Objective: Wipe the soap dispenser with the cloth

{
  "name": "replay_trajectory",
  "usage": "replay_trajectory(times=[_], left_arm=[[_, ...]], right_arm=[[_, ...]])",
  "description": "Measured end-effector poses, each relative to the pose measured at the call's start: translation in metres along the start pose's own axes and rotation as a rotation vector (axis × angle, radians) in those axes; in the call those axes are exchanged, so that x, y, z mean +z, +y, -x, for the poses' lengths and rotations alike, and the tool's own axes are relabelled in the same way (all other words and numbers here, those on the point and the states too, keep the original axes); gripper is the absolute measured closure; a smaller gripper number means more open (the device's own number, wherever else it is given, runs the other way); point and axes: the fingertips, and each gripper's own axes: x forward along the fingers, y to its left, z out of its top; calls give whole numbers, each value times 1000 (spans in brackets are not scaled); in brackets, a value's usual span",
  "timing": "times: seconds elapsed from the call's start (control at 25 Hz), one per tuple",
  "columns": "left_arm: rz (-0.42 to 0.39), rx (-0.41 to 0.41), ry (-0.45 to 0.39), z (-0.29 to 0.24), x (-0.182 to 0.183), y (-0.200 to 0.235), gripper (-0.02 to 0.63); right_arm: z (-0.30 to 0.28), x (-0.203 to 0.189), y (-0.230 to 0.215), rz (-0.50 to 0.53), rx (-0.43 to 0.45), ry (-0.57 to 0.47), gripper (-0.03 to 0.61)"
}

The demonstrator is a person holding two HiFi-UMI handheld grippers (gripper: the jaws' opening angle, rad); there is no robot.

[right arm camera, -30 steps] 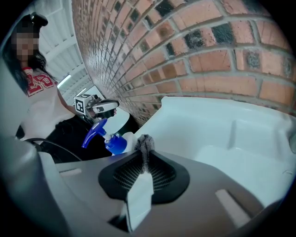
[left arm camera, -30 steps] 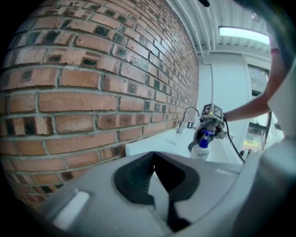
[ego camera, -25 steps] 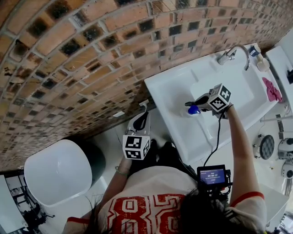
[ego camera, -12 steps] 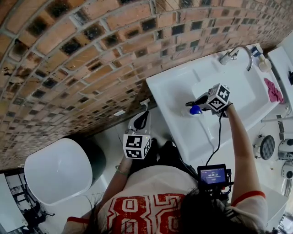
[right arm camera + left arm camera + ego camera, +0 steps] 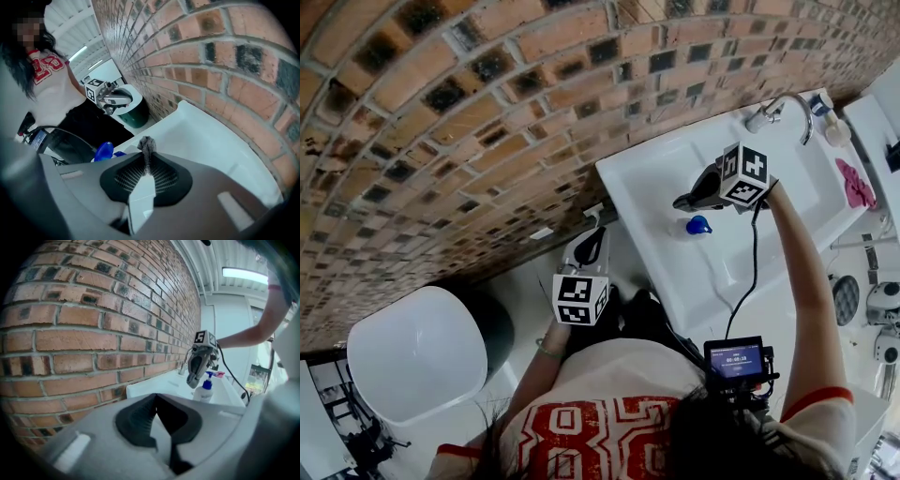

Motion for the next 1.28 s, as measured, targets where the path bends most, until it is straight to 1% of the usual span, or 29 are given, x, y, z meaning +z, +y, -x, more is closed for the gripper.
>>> replay_trajectory(times=[0.2,0.36,0.48,0.72,0.88,1.04,1.12,1.16,1.2,1.28], left_arm=[[12,14,-3,1,0,6,611],[19,25,-6,2,-1,12,611],[26,39,-3,4,-2,17,611],[27,48,3,9,-4,22,611],[13,21,5,7,-4,15,611],[-7,-2,13,3,-6,9,611],[-11,-8,15,1,-6,7,611],[-7,-13,15,1,-4,5,611],[-3,-17,14,0,-3,4,611],[-2,-24,10,-2,-1,3,611]], right_arm=[[-18,1,9,99,76,130,532],[-35,-11,4,122,89,230,532],[-47,-13,0,114,100,267,532],[-74,-40,-13,77,107,358,532],[-85,-49,-17,57,115,382,532],[-90,-52,-18,35,121,374,532],[-89,-50,-21,29,98,359,532],[-86,-47,-25,24,62,340,532],[-81,-41,-32,10,2,305,532],[-62,-24,-50,-59,-177,183,532]])
